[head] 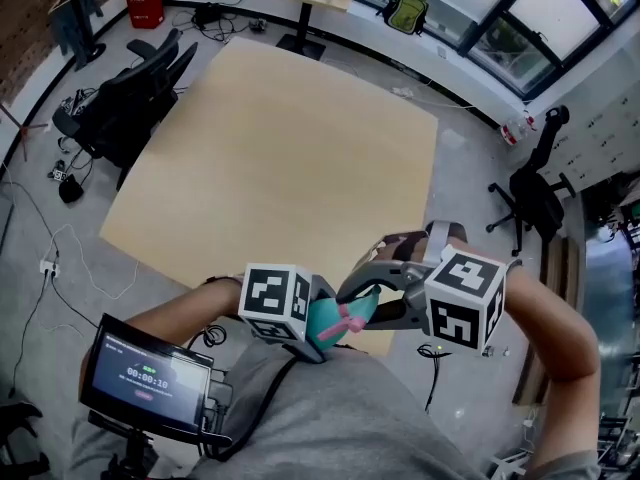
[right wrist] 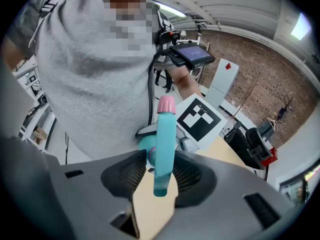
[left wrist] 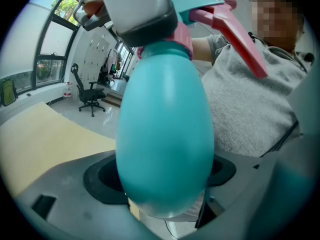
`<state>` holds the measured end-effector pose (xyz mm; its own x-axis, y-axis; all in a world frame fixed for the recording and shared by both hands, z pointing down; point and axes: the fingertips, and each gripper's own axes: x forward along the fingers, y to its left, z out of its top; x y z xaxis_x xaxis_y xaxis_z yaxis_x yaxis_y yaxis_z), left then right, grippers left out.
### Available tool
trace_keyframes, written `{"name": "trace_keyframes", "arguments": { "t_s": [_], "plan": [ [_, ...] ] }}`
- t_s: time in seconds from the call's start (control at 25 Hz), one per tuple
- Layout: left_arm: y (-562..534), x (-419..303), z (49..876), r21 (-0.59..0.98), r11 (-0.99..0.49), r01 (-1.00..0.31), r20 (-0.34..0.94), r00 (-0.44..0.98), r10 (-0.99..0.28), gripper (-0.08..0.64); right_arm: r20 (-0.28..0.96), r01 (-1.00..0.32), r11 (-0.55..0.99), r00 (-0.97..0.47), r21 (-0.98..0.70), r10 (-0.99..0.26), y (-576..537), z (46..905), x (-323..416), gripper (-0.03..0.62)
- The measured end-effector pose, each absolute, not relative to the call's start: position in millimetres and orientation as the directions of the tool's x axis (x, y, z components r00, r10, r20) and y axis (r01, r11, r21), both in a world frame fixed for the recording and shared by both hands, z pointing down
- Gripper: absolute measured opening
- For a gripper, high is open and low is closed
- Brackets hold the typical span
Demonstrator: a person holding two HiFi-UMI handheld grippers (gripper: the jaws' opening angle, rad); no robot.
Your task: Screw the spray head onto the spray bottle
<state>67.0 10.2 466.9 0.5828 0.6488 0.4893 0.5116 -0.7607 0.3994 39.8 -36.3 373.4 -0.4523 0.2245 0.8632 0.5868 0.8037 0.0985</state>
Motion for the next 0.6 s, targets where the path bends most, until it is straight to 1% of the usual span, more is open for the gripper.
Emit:
{"name": "trace_keyframes", "arguments": {
  "t_s": [0.16,0.28,0.48,0.56,0.6],
  "plan": [
    [13,65,470,0.398,-0.759,0.516,0.489,0.580,0.651,0.416,0.855,0.564,0.824,-0.453,0.056,0.252,-34,376,39,0.150],
    [14,65,472,0.408,-0.757,0.511,0.493,0.575,0.653,0.416,0.847,0.493,0.870,-0.457,-0.014,0.273,-34,377,41,0.141],
    [16,65,475,0.442,-0.757,0.482,0.492,0.576,0.653,0.414,0.841,0.240,0.950,-0.454,-0.201,0.293,-39,382,41,0.140],
    [16,66,477,0.466,-0.760,0.452,0.494,0.580,0.648,0.414,0.847,0.106,0.960,-0.452,-0.261,0.280,-42,387,44,0.140],
    [15,66,479,0.478,-0.763,0.435,0.496,0.583,0.644,0.414,0.847,0.016,0.953,-0.454,-0.301,0.275,-44,390,46,0.140]
  ]
}}
